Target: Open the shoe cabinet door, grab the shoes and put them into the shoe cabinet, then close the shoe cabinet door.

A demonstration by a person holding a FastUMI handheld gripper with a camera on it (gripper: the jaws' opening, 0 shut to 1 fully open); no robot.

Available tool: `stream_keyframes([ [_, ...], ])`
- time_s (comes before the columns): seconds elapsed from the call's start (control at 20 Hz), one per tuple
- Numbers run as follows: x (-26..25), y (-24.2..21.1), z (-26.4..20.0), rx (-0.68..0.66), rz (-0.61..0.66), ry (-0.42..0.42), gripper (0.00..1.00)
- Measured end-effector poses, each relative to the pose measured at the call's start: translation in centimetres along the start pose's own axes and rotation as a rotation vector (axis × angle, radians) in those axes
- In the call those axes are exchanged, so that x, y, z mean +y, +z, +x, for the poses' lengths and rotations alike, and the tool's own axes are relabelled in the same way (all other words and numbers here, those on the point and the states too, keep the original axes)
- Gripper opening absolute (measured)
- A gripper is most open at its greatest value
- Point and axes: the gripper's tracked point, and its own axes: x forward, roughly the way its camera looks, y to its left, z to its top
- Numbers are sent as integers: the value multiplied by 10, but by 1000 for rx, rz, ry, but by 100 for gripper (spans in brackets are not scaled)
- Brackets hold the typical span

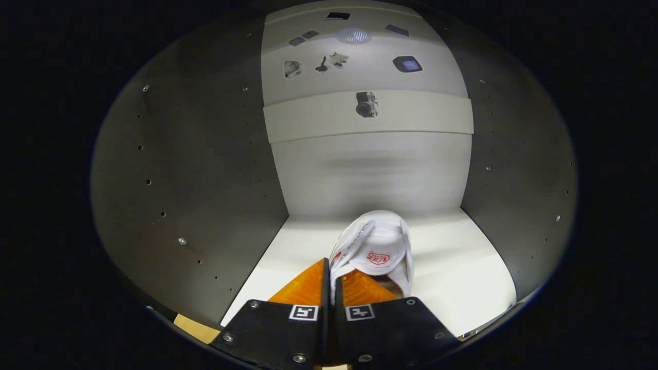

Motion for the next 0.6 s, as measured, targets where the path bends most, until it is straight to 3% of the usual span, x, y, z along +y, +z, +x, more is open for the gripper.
stream_keyframes([
  [0.2, -4, 3, -16, 11, 16, -8, 16],
  [0.6, 3, 6, -68, -23, -33, -55, 26],
])
